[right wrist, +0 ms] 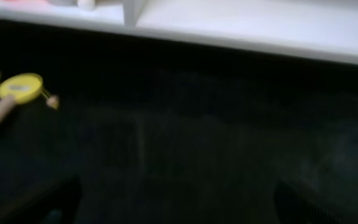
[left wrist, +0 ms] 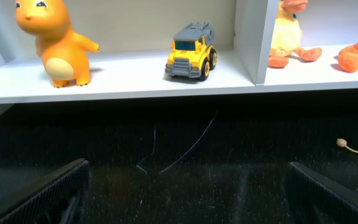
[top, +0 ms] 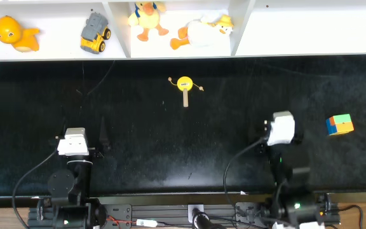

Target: Store Toys

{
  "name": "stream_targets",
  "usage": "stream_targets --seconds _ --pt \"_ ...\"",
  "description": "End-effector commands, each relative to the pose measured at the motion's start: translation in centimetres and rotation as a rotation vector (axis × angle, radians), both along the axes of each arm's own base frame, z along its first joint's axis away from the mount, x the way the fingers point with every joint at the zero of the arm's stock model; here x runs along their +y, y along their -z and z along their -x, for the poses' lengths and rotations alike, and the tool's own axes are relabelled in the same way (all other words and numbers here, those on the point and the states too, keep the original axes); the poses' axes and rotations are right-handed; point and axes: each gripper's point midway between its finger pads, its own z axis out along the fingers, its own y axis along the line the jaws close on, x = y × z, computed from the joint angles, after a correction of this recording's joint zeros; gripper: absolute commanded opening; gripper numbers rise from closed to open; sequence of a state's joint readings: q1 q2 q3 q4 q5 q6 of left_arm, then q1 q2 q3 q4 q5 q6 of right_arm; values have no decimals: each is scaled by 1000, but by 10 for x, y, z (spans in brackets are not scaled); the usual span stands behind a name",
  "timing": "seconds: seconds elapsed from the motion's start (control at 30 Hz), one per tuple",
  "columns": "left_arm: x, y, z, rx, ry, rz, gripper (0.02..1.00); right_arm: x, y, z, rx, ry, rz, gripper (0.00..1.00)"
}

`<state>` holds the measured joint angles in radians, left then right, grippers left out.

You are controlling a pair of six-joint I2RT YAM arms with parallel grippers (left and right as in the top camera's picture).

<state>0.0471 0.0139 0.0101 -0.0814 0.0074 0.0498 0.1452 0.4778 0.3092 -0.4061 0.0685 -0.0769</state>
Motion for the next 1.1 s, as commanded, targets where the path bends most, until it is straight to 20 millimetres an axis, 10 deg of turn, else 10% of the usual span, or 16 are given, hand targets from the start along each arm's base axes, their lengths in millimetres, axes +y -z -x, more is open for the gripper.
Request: stream_targets --seconds 0.03,0.57,1.1 --pt "-3 -1 0 -9 15 22 998 26 -13 0 236 7 -145 996" --pt "-3 -1 0 -9 15 22 998 163 45 -20 650 59 2 998" --pt "-3 -1 0 -9 15 22 998 226 80 -100 582 102 34 965"
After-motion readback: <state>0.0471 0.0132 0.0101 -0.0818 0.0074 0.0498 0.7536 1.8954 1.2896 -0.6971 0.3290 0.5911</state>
